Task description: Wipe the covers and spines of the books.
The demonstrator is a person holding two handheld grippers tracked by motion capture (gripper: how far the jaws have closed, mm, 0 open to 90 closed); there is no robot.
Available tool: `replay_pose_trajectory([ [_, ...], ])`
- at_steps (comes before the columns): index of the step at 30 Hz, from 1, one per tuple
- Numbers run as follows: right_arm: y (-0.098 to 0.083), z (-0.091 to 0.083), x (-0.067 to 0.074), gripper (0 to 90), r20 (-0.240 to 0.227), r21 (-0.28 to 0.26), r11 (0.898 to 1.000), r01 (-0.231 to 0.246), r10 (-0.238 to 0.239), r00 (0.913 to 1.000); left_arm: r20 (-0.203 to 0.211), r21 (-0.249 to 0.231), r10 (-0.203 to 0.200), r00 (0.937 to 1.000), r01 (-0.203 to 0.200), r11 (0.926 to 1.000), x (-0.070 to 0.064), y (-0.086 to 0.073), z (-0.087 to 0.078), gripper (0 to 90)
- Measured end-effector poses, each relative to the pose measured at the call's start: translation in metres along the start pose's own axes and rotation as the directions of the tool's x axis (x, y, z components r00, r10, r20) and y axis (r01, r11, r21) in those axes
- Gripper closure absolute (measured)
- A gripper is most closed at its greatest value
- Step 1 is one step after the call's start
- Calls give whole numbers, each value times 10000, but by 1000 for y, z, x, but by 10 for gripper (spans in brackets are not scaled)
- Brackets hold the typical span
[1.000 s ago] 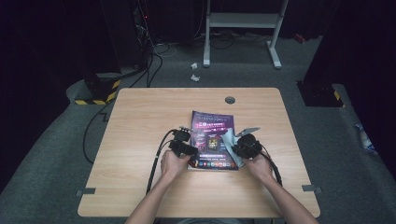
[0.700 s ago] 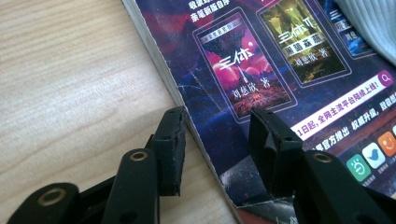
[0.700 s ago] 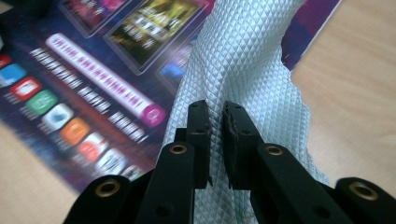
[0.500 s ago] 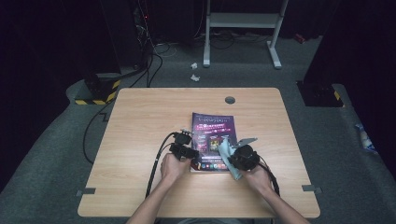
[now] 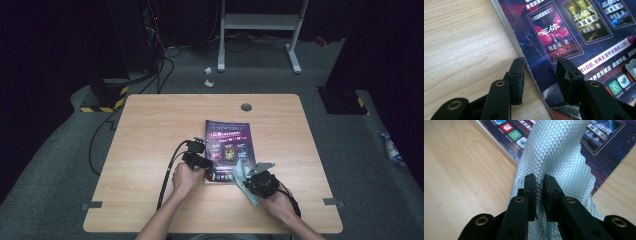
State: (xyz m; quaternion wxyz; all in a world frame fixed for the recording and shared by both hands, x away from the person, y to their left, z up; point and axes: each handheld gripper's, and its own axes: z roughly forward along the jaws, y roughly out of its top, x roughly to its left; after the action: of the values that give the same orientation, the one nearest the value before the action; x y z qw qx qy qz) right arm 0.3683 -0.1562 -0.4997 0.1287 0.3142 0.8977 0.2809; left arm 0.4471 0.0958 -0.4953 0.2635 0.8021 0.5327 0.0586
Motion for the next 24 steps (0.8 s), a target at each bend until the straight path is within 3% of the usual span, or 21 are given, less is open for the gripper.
replay_pose_trajectory([
  [2, 1, 3, -3, 818, 238, -138, 9999, 55, -51, 9997, 17, -68, -82, 10000, 82, 9999, 2, 3, 1, 583],
  [6, 6, 7, -19, 818, 156, -78, 9981, -619, 620, 9980, 158, -208, -193, 9997, 196, 9996, 6, 3, 2, 595],
  [9, 12, 5, -30, 818, 47, 179, 9932, -1152, 1152, 9933, 179, -83, -261, 9995, 263, 9996, 9, 3, 0, 578],
  [12, 16, 0, -42, 820, 380, -21, 9853, -1707, 1707, 9846, 26, 2, -251, 9997, 251, 9997, 14, 3, -2, 536],
  [15, 20, 5, -51, 819, 525, 498, 9776, -2046, 2020, 9780, -35, 21, -180, 9998, 180, 9998, 17, 2, -3, 501],
  [18, 27, 8, -45, 819, 686, 721, 9825, -1716, 1668, 9836, -208, -16, 32, 9998, -32, 10000, 15, 2, -2, 478],
  [24, 52, 25, -19, 819, 19, 776, 9908, -1112, 1114, 9938, -212, 6, 182, 9996, -182, 9998, 13, 2, -2, 457],
])
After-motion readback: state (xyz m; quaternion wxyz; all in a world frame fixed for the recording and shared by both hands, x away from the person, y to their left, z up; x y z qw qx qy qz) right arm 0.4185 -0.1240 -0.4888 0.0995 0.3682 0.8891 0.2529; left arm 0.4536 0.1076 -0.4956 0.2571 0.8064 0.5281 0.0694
